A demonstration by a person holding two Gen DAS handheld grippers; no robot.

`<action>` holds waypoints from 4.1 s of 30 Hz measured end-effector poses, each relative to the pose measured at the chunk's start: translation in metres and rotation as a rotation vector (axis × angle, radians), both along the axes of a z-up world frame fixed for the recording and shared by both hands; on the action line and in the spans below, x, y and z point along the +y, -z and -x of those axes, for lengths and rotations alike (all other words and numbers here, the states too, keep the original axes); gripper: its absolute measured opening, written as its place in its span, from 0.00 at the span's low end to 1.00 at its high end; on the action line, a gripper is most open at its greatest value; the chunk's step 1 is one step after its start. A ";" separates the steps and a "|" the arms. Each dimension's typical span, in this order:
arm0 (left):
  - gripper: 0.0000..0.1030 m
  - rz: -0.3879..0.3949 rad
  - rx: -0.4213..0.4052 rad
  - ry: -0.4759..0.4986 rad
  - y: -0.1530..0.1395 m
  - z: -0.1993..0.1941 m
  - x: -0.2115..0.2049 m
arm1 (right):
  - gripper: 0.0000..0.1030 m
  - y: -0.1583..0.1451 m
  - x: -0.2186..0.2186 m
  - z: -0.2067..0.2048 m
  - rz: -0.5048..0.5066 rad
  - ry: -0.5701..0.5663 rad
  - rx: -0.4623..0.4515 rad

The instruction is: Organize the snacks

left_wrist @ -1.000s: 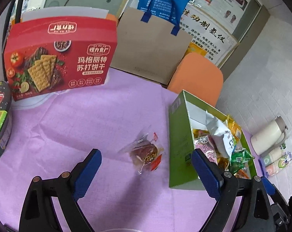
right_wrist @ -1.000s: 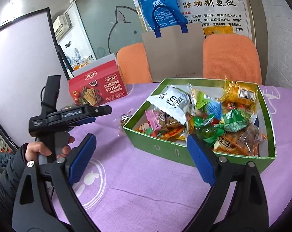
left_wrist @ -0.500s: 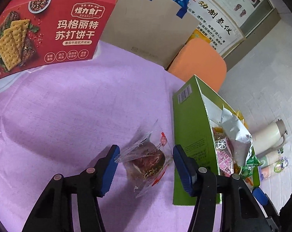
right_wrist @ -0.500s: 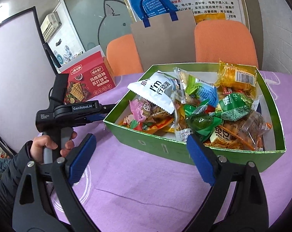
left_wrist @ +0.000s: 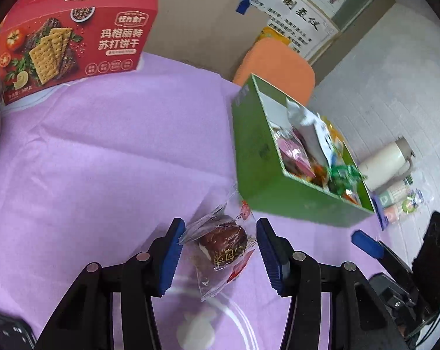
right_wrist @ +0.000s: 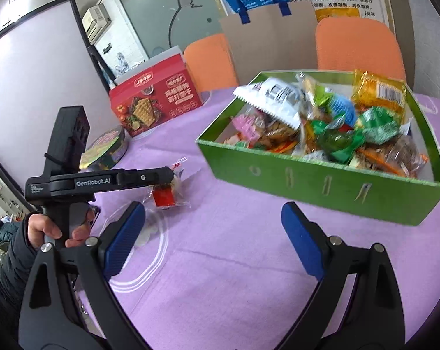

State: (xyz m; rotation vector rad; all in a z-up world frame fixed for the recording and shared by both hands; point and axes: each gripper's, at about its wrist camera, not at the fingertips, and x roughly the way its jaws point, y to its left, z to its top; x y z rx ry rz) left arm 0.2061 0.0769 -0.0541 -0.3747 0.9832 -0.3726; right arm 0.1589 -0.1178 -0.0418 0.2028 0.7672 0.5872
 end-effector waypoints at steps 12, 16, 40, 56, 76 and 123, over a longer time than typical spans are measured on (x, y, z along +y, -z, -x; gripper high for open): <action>0.58 0.088 0.011 0.029 -0.007 0.050 0.004 | 0.66 0.039 0.043 0.008 0.063 -0.131 0.129; 0.57 0.084 0.017 0.056 -0.002 0.045 -0.004 | 0.61 0.038 0.055 0.001 0.073 -0.147 0.124; 0.28 0.026 0.010 0.096 0.003 0.050 -0.022 | 0.23 0.036 0.061 0.003 0.055 -0.178 0.106; 0.26 0.043 -0.164 0.219 -0.084 0.020 -0.119 | 0.22 -0.040 -0.047 0.009 -0.030 0.023 -0.068; 0.35 0.058 -0.163 0.256 -0.074 -0.113 -0.211 | 0.22 -0.028 -0.134 -0.094 0.009 0.184 -0.114; 1.00 -0.410 -0.321 -0.089 -0.066 0.141 -0.135 | 0.99 -0.039 -0.109 0.113 0.241 0.494 -0.140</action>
